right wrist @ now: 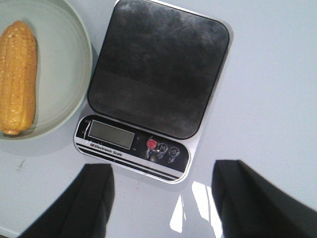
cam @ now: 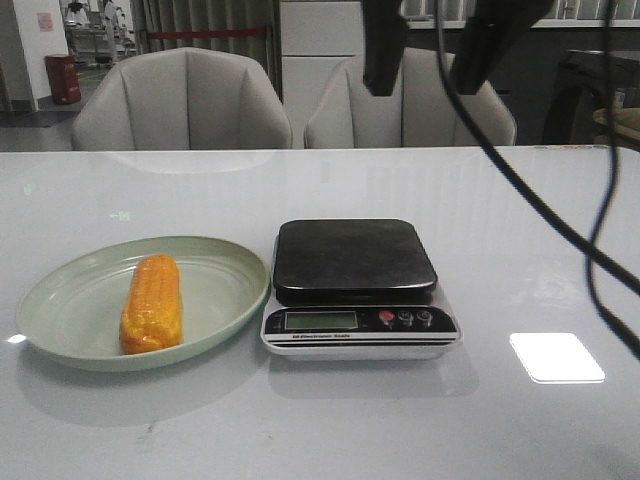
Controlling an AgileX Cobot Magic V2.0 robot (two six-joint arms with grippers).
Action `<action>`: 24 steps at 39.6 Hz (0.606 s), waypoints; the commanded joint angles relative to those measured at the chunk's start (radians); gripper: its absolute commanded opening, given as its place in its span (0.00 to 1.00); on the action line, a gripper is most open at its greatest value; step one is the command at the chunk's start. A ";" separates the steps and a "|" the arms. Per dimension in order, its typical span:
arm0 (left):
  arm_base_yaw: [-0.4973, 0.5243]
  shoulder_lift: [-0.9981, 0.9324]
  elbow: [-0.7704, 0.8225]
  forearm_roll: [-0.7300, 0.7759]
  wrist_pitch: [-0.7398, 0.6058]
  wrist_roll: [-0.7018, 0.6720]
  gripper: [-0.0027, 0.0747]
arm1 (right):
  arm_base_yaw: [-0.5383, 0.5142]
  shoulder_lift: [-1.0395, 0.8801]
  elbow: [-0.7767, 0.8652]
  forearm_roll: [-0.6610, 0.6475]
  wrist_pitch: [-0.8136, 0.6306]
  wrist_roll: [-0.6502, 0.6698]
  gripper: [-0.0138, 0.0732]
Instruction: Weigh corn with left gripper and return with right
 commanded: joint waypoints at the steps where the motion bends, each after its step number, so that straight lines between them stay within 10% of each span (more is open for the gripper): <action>1: 0.002 -0.005 -0.023 0.005 -0.082 -0.002 0.18 | -0.006 -0.168 0.098 -0.012 -0.143 -0.020 0.76; 24: 0.002 -0.005 -0.023 0.005 -0.082 -0.002 0.18 | -0.006 -0.897 0.787 -0.052 -0.520 -0.063 0.76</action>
